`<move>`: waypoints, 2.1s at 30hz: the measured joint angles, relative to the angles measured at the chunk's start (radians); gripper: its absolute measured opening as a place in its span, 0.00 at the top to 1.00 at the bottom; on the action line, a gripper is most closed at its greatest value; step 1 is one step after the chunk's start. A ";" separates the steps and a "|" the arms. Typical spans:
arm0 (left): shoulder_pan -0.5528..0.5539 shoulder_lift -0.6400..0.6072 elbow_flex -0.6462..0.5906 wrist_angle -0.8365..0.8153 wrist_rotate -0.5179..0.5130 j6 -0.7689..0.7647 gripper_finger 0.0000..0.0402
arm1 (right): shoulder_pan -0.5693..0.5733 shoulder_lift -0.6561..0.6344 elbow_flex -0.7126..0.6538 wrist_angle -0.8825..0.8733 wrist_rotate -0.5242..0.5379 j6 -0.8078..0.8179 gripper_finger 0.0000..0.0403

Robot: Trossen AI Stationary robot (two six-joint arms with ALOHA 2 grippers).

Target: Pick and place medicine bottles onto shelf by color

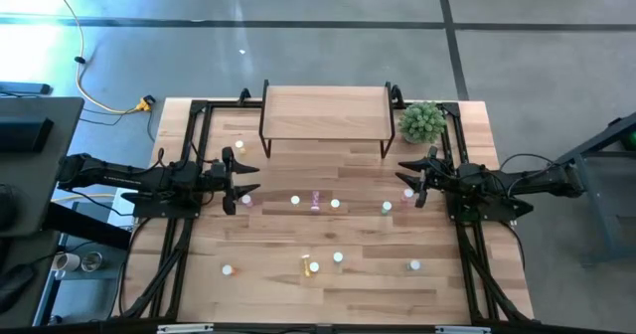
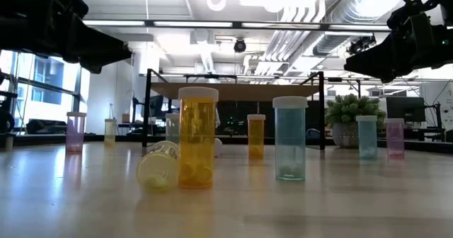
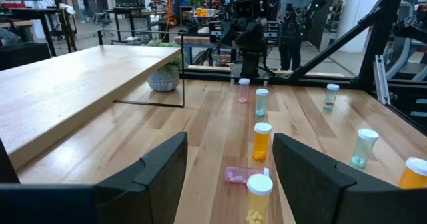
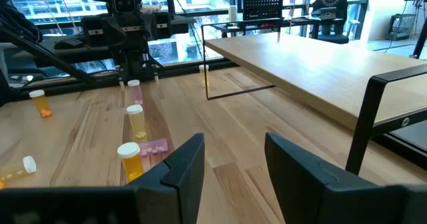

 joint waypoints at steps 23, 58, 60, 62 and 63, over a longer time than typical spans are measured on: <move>0.000 0.000 0.000 0.000 0.000 0.000 0.47 | 0.000 0.000 0.000 0.000 0.000 0.000 0.63; 0.000 0.021 0.266 -0.426 -0.064 -0.080 0.47 | 0.000 0.000 0.000 0.000 0.000 0.000 0.63; 0.000 0.037 0.323 -0.523 -0.041 -0.110 0.47 | 0.000 0.000 0.000 0.000 0.000 0.000 0.63; 0.000 0.056 0.374 -0.604 0.001 -0.129 0.47 | 0.000 0.000 0.000 0.000 0.000 0.000 0.63; 0.000 0.066 0.397 -0.640 0.023 -0.135 0.47 | 0.000 0.000 0.000 0.000 0.000 0.000 0.63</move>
